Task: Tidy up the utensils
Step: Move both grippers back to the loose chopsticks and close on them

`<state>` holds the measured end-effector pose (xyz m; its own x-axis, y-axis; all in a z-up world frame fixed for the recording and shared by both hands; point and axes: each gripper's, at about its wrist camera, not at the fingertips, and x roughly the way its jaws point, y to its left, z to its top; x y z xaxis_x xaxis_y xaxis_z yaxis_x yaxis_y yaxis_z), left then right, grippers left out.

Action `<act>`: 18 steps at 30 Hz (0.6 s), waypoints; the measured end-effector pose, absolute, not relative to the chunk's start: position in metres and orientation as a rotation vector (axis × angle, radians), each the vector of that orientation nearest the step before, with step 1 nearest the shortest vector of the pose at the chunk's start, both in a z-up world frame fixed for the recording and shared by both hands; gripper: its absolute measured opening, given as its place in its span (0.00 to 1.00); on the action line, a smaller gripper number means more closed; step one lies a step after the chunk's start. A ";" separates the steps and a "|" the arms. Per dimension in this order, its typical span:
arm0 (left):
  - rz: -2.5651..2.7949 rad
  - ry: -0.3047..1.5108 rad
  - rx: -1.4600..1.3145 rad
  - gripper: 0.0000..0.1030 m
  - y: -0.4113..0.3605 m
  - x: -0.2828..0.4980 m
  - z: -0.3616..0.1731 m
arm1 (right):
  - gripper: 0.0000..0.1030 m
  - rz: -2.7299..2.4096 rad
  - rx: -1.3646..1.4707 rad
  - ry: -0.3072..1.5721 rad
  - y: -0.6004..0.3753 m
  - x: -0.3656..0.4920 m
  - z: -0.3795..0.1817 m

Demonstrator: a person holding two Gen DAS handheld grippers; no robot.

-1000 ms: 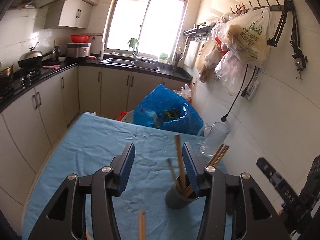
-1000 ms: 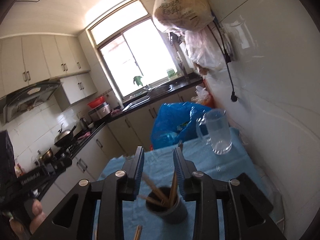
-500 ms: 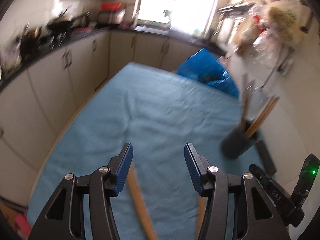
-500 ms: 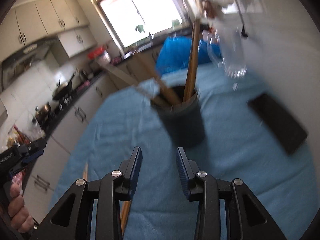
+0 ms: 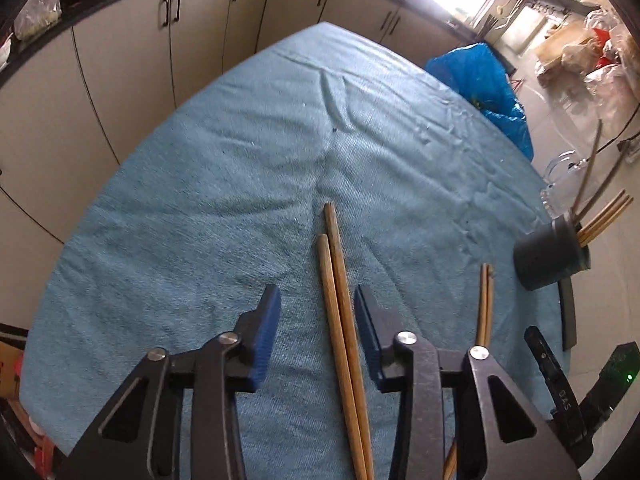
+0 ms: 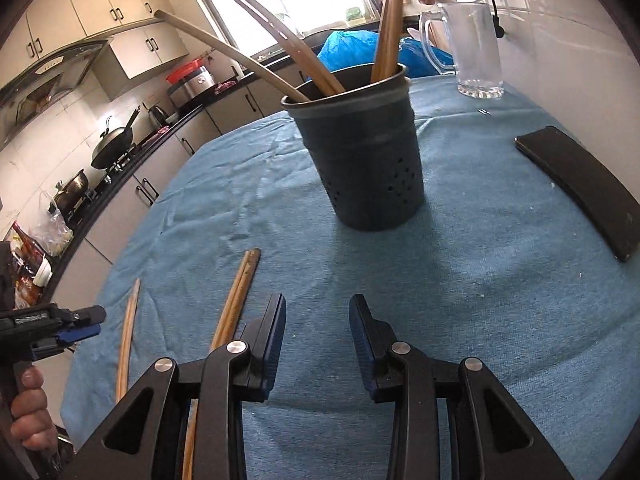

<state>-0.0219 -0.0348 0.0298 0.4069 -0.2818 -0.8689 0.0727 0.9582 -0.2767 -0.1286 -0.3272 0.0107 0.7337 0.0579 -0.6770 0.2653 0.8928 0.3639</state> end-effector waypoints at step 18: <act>-0.113 1.144 -0.033 0.09 -0.059 -0.008 0.014 | 0.35 -0.088 0.481 0.740 -0.328 -0.130 0.011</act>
<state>-0.0085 -0.0587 0.0141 0.4094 -0.1067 -0.9061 0.0730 0.9938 -0.0840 -0.1299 -0.3279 0.0110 0.7401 0.0899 -0.6664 0.2431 0.8883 0.3898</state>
